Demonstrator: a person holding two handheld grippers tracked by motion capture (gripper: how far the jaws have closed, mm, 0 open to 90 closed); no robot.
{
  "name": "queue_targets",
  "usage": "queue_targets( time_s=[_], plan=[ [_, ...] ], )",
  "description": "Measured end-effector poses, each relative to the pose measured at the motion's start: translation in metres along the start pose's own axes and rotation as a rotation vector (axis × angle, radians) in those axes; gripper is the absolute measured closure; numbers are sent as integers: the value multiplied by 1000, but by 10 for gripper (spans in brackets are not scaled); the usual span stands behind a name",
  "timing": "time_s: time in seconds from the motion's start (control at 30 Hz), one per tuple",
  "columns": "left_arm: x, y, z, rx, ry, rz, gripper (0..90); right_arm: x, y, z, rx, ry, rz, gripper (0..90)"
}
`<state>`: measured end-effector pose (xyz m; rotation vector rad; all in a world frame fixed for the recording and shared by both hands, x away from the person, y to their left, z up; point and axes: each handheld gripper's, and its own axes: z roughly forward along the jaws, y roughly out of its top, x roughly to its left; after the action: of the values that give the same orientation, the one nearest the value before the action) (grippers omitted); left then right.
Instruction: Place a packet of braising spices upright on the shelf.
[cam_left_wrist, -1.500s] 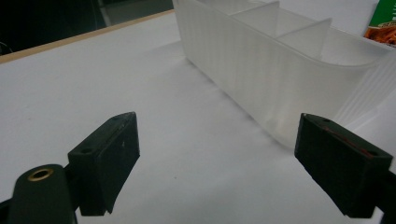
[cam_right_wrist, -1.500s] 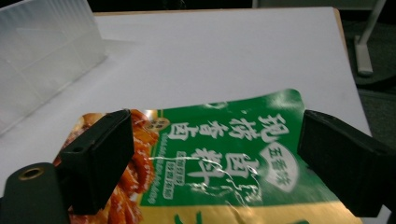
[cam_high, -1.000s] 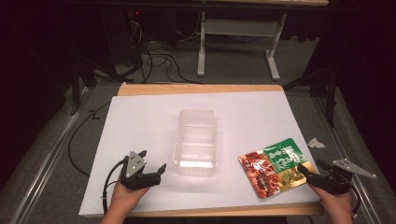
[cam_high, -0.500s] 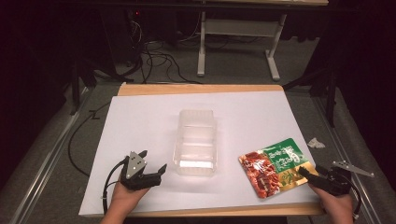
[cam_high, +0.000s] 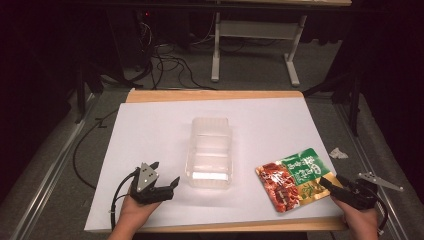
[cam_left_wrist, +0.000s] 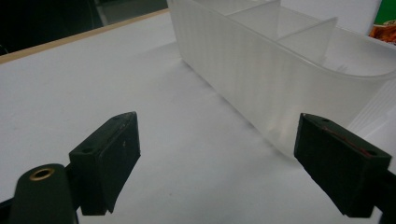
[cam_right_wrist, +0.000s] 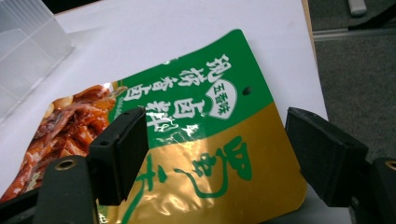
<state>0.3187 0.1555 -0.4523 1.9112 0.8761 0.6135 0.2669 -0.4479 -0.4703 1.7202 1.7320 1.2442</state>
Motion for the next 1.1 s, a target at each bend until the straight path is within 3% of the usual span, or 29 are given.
queue_targets(
  time_s=[0.13, 0.4, 0.63, 0.77, 0.83, 1.1],
  plan=[
    [-1, 0, 1, 3, -4, 4, 150, 5, 1, -1, -21, 17, -22, 267],
    [-2, -1, 2, 10, -12, 10, 151, 11, 1, 3, -13, 63, -37, 307],
    [-3, -1, 2, 17, -15, 16, 151, 17, -2, 11, 19, 99, -48, 433],
    [-3, -1, 2, 18, -16, 18, 151, 16, -3, 12, 25, 102, -40, 477],
    [-4, -1, 2, 19, -16, 21, 151, 15, -4, 12, 31, 100, -26, 547],
    [-4, -1, 2, 19, -16, 24, 151, 12, -6, 14, 63, 75, 2, 603]
  ],
)
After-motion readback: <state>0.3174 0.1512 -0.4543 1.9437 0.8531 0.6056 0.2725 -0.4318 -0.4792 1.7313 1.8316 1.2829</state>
